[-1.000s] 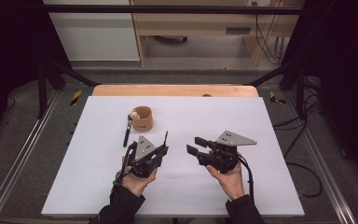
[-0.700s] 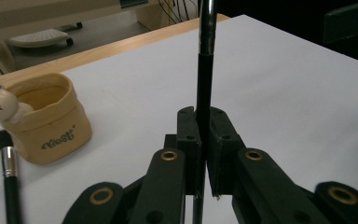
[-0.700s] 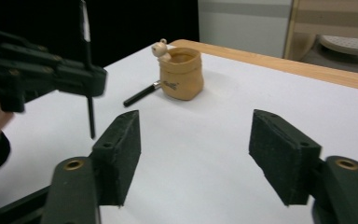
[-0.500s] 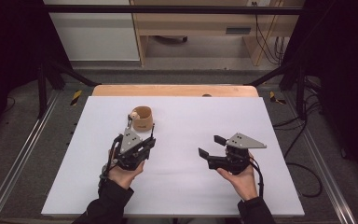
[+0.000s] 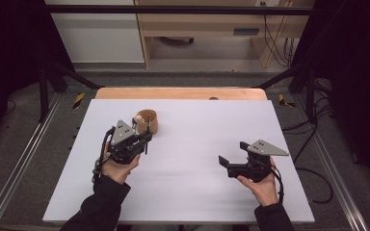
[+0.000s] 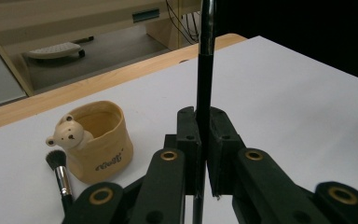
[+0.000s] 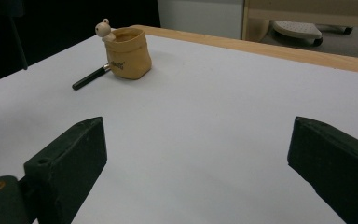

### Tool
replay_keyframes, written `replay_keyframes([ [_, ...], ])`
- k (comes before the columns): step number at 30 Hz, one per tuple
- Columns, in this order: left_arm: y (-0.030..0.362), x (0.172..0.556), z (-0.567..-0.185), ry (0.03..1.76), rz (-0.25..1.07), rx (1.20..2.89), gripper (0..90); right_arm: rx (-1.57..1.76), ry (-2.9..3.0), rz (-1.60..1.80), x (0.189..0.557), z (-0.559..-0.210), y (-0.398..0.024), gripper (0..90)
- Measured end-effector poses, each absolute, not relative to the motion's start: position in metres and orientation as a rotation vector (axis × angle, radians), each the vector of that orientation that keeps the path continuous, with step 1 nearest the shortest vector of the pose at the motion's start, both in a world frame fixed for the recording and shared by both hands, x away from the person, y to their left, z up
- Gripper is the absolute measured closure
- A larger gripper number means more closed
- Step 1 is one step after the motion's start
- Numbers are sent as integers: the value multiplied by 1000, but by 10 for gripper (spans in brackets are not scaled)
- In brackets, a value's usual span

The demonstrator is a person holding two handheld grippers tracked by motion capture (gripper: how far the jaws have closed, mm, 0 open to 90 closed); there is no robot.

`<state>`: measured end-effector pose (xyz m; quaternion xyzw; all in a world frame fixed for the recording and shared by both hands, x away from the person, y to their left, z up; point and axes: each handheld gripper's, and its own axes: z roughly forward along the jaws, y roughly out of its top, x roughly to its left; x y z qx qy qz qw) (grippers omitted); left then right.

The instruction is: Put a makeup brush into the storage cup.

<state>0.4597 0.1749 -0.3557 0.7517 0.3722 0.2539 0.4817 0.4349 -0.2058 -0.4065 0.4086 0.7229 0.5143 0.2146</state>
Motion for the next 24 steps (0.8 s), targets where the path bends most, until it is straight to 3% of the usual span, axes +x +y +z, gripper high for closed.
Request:
replay_keyframes([
  [24, 184, 492, -333, 928, 634, 1774, 841, 1166, 1963, 1407, 422, -410, -233, 35],
])
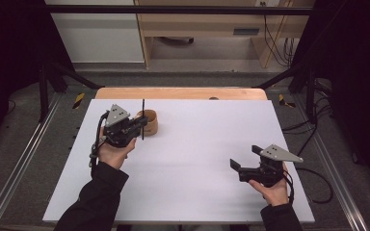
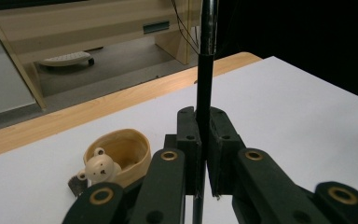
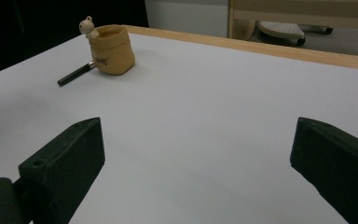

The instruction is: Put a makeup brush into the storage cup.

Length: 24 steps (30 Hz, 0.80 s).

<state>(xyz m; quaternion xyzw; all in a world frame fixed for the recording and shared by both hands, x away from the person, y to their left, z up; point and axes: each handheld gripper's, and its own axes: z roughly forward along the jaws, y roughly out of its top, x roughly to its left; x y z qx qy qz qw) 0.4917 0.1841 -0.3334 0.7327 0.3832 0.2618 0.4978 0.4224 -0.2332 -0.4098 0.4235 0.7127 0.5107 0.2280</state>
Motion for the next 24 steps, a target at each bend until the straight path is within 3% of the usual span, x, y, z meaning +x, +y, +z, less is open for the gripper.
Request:
replay_keyframes([
  [24, 190, 536, -318, 974, 661, 1696, 842, 1180, 1937, 1400, 423, -410, -244, 41],
])
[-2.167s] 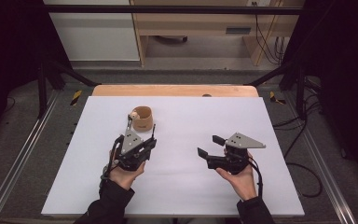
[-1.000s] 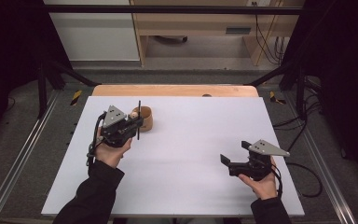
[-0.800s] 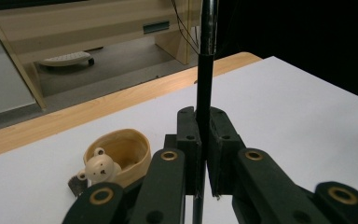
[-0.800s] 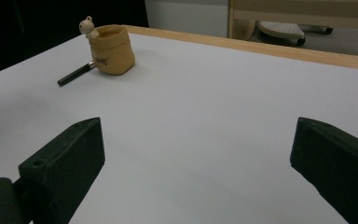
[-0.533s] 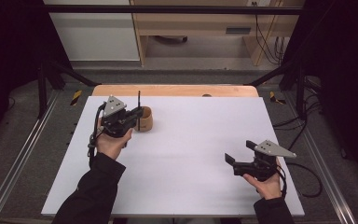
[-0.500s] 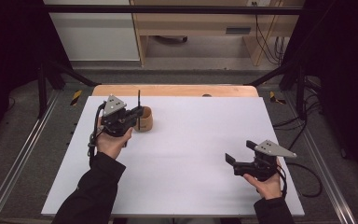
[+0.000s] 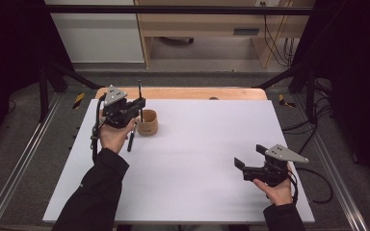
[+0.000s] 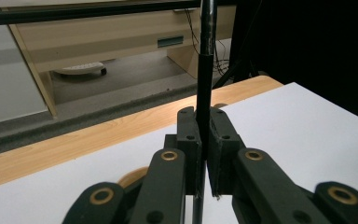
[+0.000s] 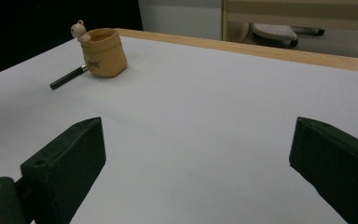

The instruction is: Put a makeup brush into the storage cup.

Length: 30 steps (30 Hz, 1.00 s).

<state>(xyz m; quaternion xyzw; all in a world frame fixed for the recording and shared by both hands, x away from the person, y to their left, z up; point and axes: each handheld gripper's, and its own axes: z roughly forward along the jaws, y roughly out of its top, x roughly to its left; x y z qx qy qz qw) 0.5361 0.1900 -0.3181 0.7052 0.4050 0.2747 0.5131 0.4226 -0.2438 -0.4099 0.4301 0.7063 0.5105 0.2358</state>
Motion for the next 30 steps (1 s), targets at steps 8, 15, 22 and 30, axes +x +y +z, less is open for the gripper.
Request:
replay_keyframes([
  [8, 184, 553, -323, 973, 655, 1695, 842, 1177, 1937, 1404, 423, -410, -243, 42],
  [15, 179, 564, -327, 980, 675, 1707, 842, 1175, 1936, 1404, 423, -410, -242, 42],
  [22, 178, 577, -333, 1000, 686, 1707, 842, 1169, 1937, 1409, 422, -409, -242, 41],
  [30, 182, 593, -343, 1046, 687, 1696, 843, 1169, 1942, 1408, 423, -410, -241, 42],
])
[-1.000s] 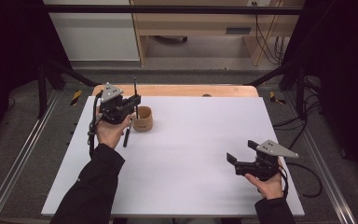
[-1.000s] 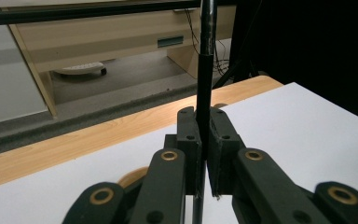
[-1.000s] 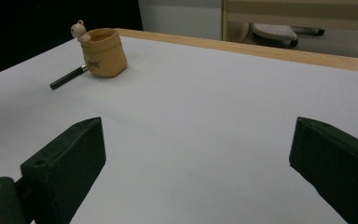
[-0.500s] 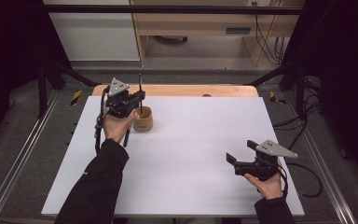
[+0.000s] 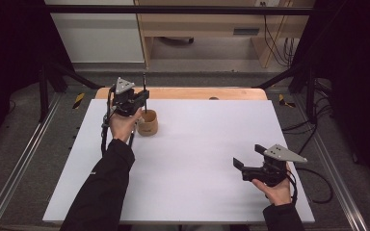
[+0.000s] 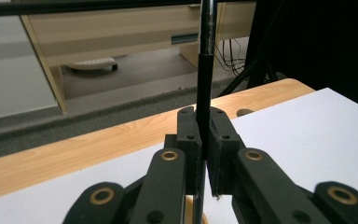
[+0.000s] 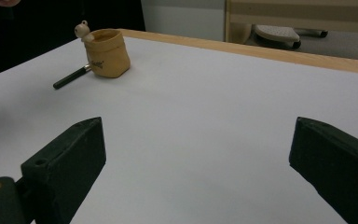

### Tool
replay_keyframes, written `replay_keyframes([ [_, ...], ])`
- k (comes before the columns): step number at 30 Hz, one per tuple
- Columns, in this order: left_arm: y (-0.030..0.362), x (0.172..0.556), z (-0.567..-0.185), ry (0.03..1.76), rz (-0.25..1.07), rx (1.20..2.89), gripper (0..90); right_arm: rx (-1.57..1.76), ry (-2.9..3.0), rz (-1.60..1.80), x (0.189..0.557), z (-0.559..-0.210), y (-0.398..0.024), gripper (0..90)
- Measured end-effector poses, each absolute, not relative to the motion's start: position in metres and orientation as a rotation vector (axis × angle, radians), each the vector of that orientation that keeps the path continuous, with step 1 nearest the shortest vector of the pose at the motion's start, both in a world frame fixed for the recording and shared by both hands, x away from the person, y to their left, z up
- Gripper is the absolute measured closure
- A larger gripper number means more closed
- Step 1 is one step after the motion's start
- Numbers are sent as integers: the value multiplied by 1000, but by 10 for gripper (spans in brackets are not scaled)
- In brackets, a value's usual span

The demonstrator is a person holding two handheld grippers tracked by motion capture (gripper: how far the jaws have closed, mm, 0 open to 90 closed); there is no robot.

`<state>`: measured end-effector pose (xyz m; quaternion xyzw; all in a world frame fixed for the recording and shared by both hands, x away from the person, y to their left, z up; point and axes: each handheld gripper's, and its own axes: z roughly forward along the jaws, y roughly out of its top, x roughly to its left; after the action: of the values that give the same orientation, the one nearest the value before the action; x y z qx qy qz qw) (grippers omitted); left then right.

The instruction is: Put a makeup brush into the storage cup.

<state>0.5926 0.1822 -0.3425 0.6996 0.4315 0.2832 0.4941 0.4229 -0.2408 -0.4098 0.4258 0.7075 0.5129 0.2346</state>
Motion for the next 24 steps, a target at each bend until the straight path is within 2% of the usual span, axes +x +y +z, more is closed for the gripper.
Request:
replay_keyframes([
  [24, 174, 614, -373, 1079, 699, 1749, 844, 1151, 1949, 1408, 423, -410, -239, 45],
])
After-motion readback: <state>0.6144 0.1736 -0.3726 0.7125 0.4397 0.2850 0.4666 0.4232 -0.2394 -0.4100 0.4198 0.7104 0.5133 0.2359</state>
